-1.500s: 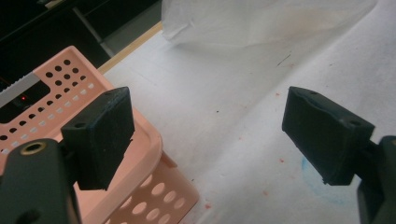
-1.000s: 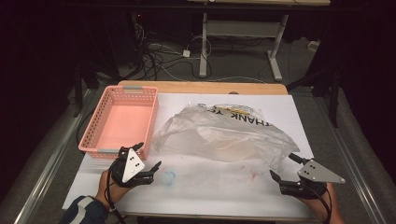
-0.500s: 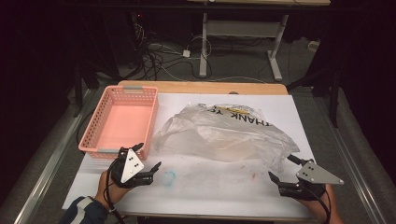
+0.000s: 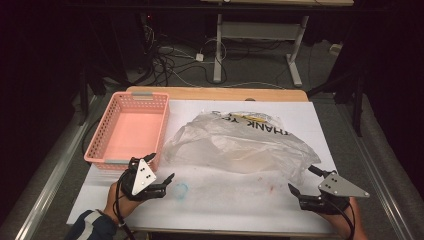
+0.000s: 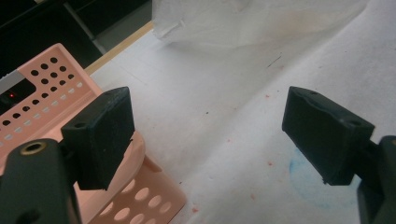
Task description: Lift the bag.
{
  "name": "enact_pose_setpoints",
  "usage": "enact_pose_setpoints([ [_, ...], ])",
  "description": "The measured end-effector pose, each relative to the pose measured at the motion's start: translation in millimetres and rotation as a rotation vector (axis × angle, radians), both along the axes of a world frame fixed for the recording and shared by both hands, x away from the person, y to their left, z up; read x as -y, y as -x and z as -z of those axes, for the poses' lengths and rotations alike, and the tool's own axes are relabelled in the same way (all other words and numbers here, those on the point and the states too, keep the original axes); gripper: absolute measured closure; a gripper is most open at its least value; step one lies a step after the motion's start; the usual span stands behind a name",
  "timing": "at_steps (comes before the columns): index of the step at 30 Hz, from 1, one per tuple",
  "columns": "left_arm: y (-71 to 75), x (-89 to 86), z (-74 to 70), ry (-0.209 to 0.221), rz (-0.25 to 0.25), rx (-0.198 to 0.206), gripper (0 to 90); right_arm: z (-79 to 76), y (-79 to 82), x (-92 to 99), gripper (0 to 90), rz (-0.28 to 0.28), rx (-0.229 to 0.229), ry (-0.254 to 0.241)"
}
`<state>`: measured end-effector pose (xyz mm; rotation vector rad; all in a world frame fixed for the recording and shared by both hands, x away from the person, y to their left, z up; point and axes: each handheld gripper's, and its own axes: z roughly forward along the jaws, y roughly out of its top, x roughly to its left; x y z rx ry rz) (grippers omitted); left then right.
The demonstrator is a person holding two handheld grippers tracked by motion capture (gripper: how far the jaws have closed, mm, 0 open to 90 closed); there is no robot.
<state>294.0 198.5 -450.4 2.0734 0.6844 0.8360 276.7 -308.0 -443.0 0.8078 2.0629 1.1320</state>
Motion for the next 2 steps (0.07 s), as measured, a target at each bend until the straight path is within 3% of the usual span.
enact_pose_setpoints([
  [2,-1.1,0.4,0.5,-0.001,-0.007,-0.002,16.7,0.1,-0.2,0.1,16.5,0.004,-0.006,-0.002],
])
